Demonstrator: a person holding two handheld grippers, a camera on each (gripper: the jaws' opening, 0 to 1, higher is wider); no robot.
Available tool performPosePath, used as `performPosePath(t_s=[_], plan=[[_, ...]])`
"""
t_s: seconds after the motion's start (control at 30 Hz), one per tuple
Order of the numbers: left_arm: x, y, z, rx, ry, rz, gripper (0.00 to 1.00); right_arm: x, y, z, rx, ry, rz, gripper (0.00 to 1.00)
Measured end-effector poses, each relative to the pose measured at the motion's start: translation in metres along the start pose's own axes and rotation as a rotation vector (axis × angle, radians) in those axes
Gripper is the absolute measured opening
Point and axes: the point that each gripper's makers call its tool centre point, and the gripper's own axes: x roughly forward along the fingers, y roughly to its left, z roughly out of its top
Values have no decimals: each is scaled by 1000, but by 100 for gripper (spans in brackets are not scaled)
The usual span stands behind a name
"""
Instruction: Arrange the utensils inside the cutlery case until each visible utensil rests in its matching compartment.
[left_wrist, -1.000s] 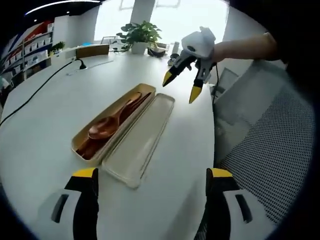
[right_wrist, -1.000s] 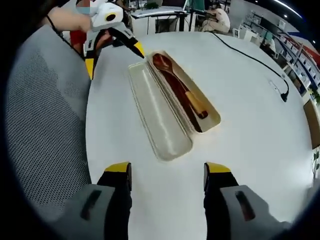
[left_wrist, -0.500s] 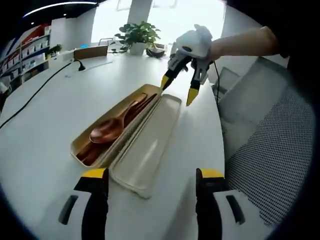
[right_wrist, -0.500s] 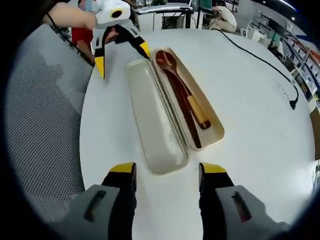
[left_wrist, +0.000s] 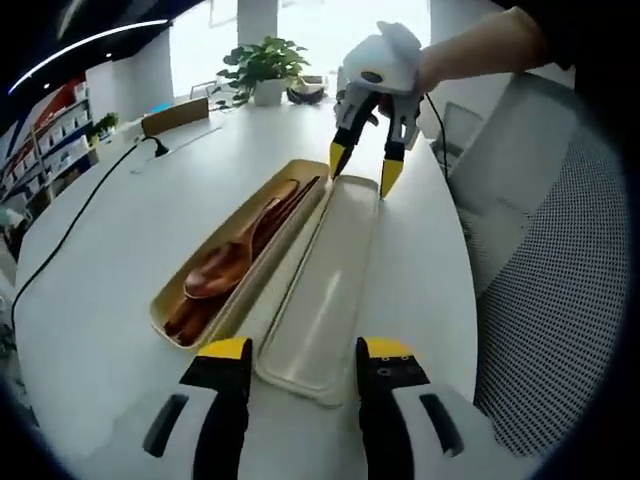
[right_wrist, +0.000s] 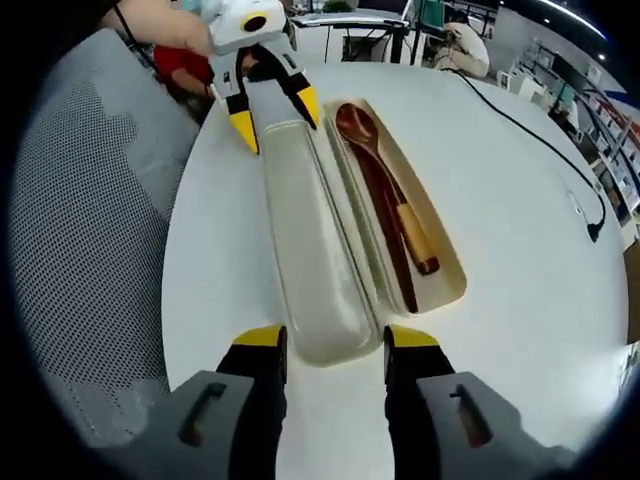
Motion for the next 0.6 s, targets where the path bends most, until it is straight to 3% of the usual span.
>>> performPosePath(t_s=[0.3, 0.6], plan=[[-7, -11, -6, 17, 12, -19, 44, 2, 23, 4, -140, 60, 68, 36], [-7, -28, -9, 51, 17, -56, 41, 10, 30, 18, -186, 70, 94, 37]])
